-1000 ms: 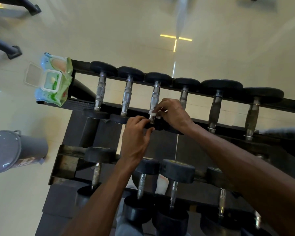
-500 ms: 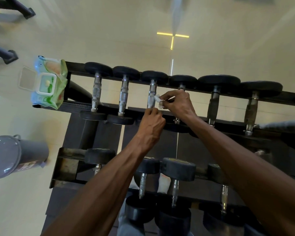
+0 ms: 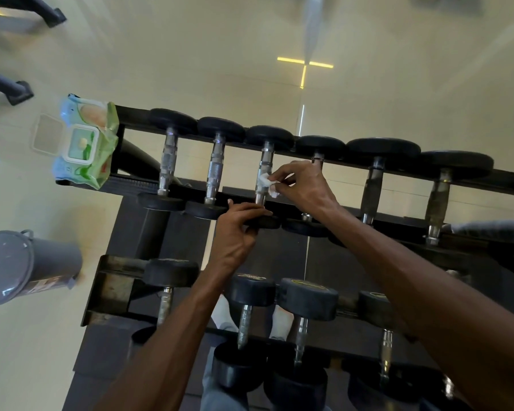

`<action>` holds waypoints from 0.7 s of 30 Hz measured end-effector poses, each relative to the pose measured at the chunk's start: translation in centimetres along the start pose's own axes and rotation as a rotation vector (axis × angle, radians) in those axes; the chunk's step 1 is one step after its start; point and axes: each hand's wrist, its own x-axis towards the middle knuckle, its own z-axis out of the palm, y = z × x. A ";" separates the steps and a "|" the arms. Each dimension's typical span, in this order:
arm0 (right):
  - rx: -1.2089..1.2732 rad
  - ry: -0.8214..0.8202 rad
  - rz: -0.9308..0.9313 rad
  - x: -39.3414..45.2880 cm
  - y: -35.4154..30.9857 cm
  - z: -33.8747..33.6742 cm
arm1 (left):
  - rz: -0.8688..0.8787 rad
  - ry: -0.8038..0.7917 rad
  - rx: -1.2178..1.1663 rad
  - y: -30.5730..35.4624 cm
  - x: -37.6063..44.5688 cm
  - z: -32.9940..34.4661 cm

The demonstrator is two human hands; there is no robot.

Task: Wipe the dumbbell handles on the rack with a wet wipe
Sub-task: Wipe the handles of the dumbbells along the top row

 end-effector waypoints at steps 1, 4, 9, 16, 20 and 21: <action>-0.010 0.000 0.001 0.0 0.2 0.1 | -0.035 -0.009 -0.049 0.1 0.0 -0.1; -0.033 -0.014 -0.009 -0.1 0.4 0.4 | -0.076 -0.019 -0.098 0.3 -0.3 -0.3; -0.109 0.018 -0.101 -0.3 0.2 1.3 | 0.037 -0.032 0.075 0.6 -0.7 -0.4; -0.405 -0.343 -0.462 -2.2 -1.2 2.7 | 0.013 0.142 0.199 0.7 -3.2 -0.8; -0.405 -0.211 -0.435 0.7 -1.5 1.7 | 0.018 0.172 0.250 1.0 -2.6 -0.6; -0.363 -0.159 -0.405 1.0 -1.4 1.6 | 0.018 0.172 0.258 1.0 -2.6 -0.5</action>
